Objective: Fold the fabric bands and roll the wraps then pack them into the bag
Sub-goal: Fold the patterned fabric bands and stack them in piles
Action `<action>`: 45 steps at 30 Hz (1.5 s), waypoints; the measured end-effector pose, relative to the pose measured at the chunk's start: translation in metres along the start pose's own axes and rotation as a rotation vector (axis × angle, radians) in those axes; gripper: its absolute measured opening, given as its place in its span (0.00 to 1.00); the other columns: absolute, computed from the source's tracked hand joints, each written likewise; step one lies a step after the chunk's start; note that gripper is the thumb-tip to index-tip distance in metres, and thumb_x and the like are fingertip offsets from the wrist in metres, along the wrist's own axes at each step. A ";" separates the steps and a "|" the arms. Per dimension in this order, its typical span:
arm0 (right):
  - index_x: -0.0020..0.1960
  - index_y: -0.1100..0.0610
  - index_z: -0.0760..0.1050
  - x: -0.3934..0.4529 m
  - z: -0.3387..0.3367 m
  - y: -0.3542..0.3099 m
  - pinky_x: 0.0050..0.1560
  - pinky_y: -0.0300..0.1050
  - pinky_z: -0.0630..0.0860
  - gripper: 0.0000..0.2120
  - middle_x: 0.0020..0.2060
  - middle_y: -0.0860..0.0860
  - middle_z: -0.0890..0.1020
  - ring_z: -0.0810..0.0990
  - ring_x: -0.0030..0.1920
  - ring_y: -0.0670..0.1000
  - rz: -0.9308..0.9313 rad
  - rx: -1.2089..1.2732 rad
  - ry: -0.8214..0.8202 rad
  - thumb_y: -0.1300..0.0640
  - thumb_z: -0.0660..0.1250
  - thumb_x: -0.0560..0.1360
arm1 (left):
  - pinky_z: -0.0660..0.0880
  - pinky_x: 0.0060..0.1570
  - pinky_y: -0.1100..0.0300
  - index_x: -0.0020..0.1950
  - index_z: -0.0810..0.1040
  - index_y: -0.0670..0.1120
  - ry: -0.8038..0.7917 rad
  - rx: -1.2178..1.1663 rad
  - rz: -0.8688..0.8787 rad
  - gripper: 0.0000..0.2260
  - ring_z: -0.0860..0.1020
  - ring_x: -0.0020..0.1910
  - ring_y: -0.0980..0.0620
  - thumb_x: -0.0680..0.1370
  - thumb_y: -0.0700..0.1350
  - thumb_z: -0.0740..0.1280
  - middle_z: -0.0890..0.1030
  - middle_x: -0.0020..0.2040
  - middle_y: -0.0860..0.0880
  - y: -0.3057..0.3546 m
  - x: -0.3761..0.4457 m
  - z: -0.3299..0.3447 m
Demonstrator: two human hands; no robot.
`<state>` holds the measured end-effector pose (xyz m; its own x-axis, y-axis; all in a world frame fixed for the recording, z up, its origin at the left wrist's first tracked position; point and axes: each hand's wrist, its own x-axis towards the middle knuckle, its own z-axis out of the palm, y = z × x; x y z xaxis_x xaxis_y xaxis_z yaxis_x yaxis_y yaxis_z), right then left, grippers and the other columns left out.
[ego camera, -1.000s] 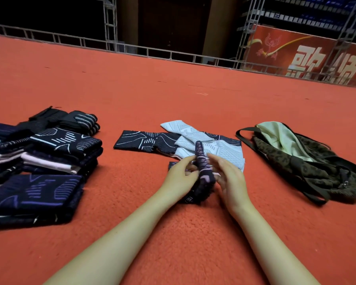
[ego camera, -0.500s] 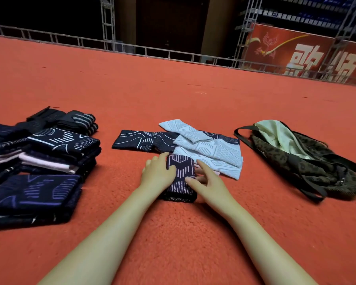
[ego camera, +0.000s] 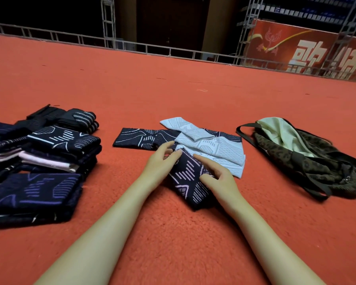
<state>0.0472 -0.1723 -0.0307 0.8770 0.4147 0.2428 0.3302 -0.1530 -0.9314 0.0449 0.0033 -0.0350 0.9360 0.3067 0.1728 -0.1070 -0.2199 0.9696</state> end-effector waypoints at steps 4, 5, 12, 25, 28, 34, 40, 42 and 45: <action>0.56 0.44 0.77 -0.003 -0.004 -0.001 0.50 0.28 0.71 0.27 0.52 0.40 0.81 0.78 0.50 0.34 -0.045 -0.063 0.037 0.72 0.61 0.68 | 0.69 0.57 0.66 0.64 0.74 0.50 -0.137 0.018 0.034 0.15 0.75 0.58 0.58 0.77 0.46 0.66 0.78 0.59 0.54 0.001 -0.002 -0.002; 0.58 0.45 0.77 -0.002 -0.005 0.001 0.49 0.29 0.71 0.27 0.52 0.41 0.81 0.78 0.47 0.34 -0.034 -0.070 0.053 0.73 0.60 0.69 | 0.70 0.56 0.68 0.63 0.75 0.50 -0.147 0.023 0.052 0.15 0.76 0.56 0.57 0.77 0.45 0.67 0.79 0.58 0.54 0.001 -0.003 -0.003; 0.66 0.48 0.72 0.006 -0.007 0.019 0.62 0.42 0.72 0.22 0.59 0.46 0.78 0.77 0.58 0.44 0.061 -0.277 0.118 0.55 0.70 0.73 | 0.67 0.48 0.73 0.63 0.74 0.43 0.049 0.101 0.143 0.16 0.75 0.53 0.55 0.76 0.37 0.66 0.78 0.55 0.49 -0.007 -0.005 0.000; 0.61 0.51 0.73 -0.028 0.026 -0.032 0.44 0.34 0.77 0.18 0.56 0.50 0.79 0.78 0.48 0.41 0.120 -0.153 -0.002 0.64 0.67 0.73 | 0.60 0.60 0.71 0.69 0.66 0.47 0.005 0.428 0.249 0.21 0.69 0.65 0.54 0.76 0.39 0.64 0.71 0.65 0.50 0.031 -0.083 -0.061; 0.62 0.50 0.73 -0.028 0.068 -0.054 0.56 0.45 0.77 0.23 0.58 0.50 0.80 0.80 0.55 0.47 0.091 0.059 -0.083 0.58 0.67 0.67 | 0.60 0.58 0.70 0.67 0.68 0.49 0.136 0.449 0.299 0.20 0.69 0.61 0.57 0.76 0.39 0.64 0.70 0.62 0.51 0.047 -0.107 -0.111; 0.62 0.58 0.69 -0.012 0.171 -0.096 0.43 0.41 0.80 0.20 0.45 0.52 0.81 0.81 0.43 0.48 0.174 0.311 -0.072 0.67 0.69 0.72 | 0.61 0.58 0.68 0.64 0.73 0.47 0.390 0.638 0.289 0.17 0.70 0.61 0.52 0.76 0.39 0.64 0.67 0.62 0.48 0.055 -0.136 -0.204; 0.48 0.54 0.70 -0.016 0.244 -0.083 0.49 0.49 0.77 0.16 0.43 0.50 0.78 0.78 0.46 0.52 0.129 -0.001 0.144 0.55 0.75 0.68 | 0.67 0.66 0.49 0.60 0.77 0.40 0.376 1.008 0.156 0.17 0.67 0.68 0.40 0.77 0.47 0.60 0.69 0.67 0.40 0.017 -0.161 -0.238; 0.48 0.55 0.72 -0.018 0.250 -0.074 0.49 0.44 0.72 0.13 0.46 0.51 0.79 0.77 0.47 0.51 0.092 -0.076 0.132 0.53 0.74 0.69 | 0.75 0.56 0.47 0.49 0.82 0.39 0.291 1.131 0.118 0.21 0.76 0.59 0.38 0.74 0.51 0.54 0.79 0.57 0.38 0.004 -0.163 -0.239; 0.48 0.54 0.74 -0.019 0.239 -0.064 0.51 0.44 0.72 0.08 0.46 0.50 0.80 0.77 0.49 0.50 0.042 -0.093 0.062 0.50 0.68 0.74 | 0.78 0.50 0.50 0.44 0.82 0.40 0.288 1.225 0.161 0.21 0.80 0.50 0.41 0.72 0.50 0.53 0.82 0.48 0.41 0.001 -0.161 -0.238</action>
<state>-0.0738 0.0438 -0.0407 0.9096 0.3504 0.2232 0.3212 -0.2524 -0.9128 -0.1859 0.1744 -0.0201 0.8183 0.3527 0.4539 0.3110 -0.9357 0.1665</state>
